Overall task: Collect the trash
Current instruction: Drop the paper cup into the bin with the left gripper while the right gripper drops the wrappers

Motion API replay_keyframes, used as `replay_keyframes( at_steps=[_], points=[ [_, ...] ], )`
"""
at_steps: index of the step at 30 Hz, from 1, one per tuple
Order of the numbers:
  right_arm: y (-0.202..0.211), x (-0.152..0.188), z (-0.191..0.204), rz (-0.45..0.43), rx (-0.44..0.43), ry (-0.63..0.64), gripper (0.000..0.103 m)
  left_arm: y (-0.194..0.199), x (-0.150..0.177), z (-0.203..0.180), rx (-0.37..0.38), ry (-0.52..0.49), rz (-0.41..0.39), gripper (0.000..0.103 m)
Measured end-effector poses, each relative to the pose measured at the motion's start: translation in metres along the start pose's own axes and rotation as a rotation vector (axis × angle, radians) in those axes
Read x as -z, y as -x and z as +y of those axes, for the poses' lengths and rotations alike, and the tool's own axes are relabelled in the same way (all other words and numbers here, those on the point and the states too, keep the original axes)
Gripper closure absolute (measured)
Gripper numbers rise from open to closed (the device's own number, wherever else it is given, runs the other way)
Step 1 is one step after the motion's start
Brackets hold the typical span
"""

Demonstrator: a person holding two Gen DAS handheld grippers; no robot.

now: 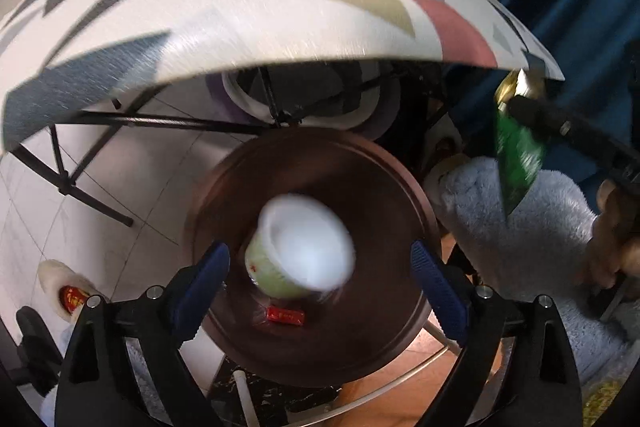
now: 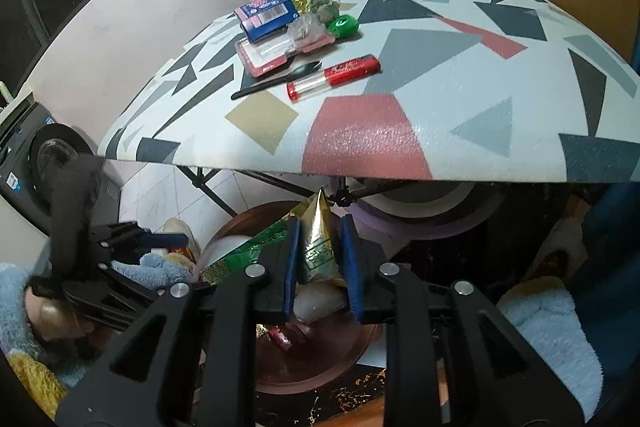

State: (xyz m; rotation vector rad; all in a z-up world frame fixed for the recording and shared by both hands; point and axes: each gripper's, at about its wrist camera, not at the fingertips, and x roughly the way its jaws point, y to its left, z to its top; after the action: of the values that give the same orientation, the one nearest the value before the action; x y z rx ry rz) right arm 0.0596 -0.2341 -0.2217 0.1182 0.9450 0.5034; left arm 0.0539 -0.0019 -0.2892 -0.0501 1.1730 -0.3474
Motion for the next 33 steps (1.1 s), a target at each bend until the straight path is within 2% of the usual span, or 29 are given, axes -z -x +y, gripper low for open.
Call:
replay_keyframes(
  at_steps=[9,16,20,26,33],
  points=[
    [-0.031,0.012,0.017,0.08,-0.016,0.059,0.079,0.077,0.0,0.015,-0.123,0.064,-0.255,0.013],
    [-0.075,0.025,0.037,0.207,0.001,0.164,0.079,0.101,0.019,0.013,-0.212,0.065,-0.359,0.012],
    [-0.108,0.036,0.045,0.29,0.048,0.243,0.079,0.1,0.025,0.016,-0.249,0.093,-0.376,0.012],
    [-0.143,0.055,0.042,0.408,0.116,0.289,0.079,0.093,0.026,0.024,-0.244,0.123,-0.361,0.012],
    [-0.14,0.055,0.033,0.408,0.117,0.259,0.078,0.09,0.026,0.031,-0.244,0.165,-0.356,0.012]
  ],
)
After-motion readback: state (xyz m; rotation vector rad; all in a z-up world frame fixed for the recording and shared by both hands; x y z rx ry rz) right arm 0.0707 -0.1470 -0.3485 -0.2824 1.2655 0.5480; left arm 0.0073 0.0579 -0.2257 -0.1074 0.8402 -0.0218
